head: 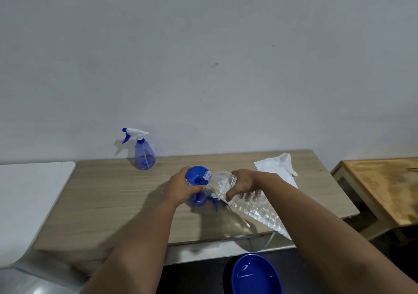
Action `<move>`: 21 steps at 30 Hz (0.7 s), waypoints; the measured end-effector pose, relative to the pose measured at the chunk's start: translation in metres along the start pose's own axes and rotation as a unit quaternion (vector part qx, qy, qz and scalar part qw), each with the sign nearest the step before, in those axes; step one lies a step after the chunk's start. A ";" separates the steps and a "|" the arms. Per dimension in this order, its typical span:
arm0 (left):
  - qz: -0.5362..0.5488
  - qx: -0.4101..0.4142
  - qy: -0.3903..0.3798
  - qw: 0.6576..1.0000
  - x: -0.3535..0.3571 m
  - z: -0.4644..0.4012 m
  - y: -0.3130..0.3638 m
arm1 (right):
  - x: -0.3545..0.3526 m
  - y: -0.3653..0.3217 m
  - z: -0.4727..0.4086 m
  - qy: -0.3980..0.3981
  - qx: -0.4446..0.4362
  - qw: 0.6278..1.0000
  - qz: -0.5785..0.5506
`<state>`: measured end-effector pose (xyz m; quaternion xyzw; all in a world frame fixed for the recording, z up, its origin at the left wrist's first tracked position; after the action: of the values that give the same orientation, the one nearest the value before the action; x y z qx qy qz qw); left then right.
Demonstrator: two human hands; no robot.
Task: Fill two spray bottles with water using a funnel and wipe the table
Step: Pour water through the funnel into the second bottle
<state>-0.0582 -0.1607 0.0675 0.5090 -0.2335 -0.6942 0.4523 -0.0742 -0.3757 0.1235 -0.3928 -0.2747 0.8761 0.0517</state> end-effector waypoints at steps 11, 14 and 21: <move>-0.008 0.004 0.007 1.000 0.000 0.001 0.002 | -0.001 -0.003 0.002 0.004 -0.009 1.000 0.025; -0.006 0.002 0.008 1.000 -0.001 0.001 0.001 | -0.001 -0.004 0.002 0.004 -0.015 0.999 0.031; -0.013 -0.004 0.007 1.000 -0.002 0.001 0.000 | -0.003 -0.003 0.002 0.003 -0.015 0.999 0.029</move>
<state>-0.0589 -0.1594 0.0684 0.5151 -0.2206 -0.6970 0.4475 -0.0739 -0.3754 0.1281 -0.4042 -0.2765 0.8716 0.0214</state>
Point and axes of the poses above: each hand's wrist, its own z-axis away from the middle knuckle, its own x-axis out of the palm, y = z × x, the point moved 10 cm from there along -z, towards the middle knuckle, and after that the axes turned 14 degrees about -x, right-handed, at the moved point
